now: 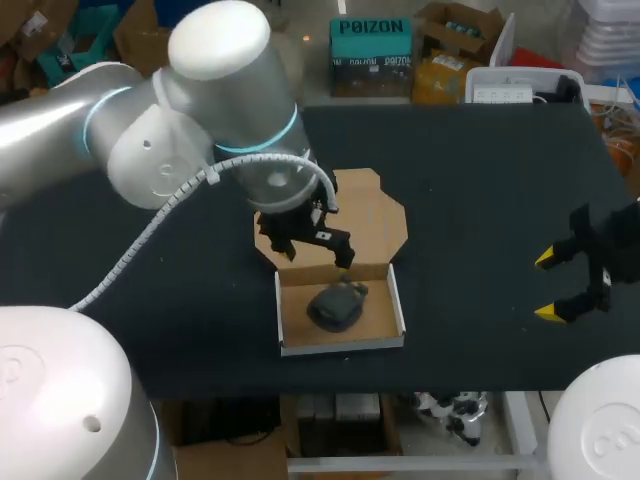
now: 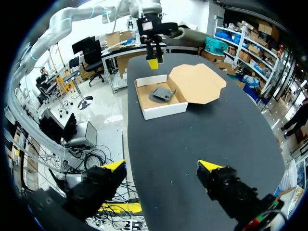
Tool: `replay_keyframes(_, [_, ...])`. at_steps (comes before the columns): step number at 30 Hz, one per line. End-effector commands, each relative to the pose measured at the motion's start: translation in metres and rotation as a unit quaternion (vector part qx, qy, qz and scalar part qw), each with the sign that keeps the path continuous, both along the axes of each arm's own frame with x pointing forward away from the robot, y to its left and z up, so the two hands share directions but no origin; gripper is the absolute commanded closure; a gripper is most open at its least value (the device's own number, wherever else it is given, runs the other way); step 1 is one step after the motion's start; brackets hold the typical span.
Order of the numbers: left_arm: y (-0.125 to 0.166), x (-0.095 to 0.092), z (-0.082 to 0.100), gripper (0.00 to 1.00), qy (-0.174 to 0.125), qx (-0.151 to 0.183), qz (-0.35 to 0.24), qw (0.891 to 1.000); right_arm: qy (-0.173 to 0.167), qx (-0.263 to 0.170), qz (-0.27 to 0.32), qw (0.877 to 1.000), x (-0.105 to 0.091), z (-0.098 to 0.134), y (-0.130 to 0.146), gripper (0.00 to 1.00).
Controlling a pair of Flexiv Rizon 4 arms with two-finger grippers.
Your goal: Assemble the packaging by folding the flat box into shape, placing the metal phone stand inside, and closing the box properly
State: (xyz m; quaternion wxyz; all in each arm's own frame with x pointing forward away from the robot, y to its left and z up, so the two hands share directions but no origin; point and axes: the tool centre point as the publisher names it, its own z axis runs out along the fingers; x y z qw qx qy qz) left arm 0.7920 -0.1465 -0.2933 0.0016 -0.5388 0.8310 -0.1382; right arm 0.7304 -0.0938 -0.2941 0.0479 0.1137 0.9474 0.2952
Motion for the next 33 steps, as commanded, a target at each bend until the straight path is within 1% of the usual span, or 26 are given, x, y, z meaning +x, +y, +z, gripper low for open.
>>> replay_keyframes(1, [0.039,0.013,0.009,0.0,0.022,-0.081,-0.044,0.995,0.0,0.002,0.001,1.0,0.0,0.001,-0.001,0.0])
replay_keyframes(7, [0.069,0.044,0.021,0.0,0.019,-0.112,-0.111,0.987,0.0,0.002,0.001,1.0,0.0,0.001,-0.001,0.0])
replay_keyframes(9, [0.079,0.053,0.024,0.0,0.017,-0.126,-0.14,0.982,0.0,0.002,0.001,1.0,0.0,0.001,-0.001,0.0])
replay_keyframes(11, [0.09,0.061,0.027,0.0,0.007,-0.136,-0.163,0.977,0.0,0.002,0.001,1.0,0.0,0.001,-0.001,0.0])
replay_keyframes(26, [0.09,0.061,0.027,0.0,0.007,-0.136,-0.163,0.977,0.0,0.002,0.001,1.0,0.0,0.001,-0.001,0.0])
replay_keyframes(28, [0.098,0.064,0.025,0.0,0.006,-0.151,-0.168,0.974,0.0,0.002,0.001,1.0,0.0,0.001,-0.001,0.0])
replay_keyframes(31, [0.111,0.069,0.022,0.0,-0.009,-0.158,-0.163,0.974,0.0,0.002,0.001,1.0,0.0,0.001,-0.001,0.0])
replay_keyframes(33, [0.118,0.072,0.02,0.0,-0.017,-0.171,-0.164,0.971,0.0,0.002,0.001,1.0,0.0,0.001,-0.001,0.0])
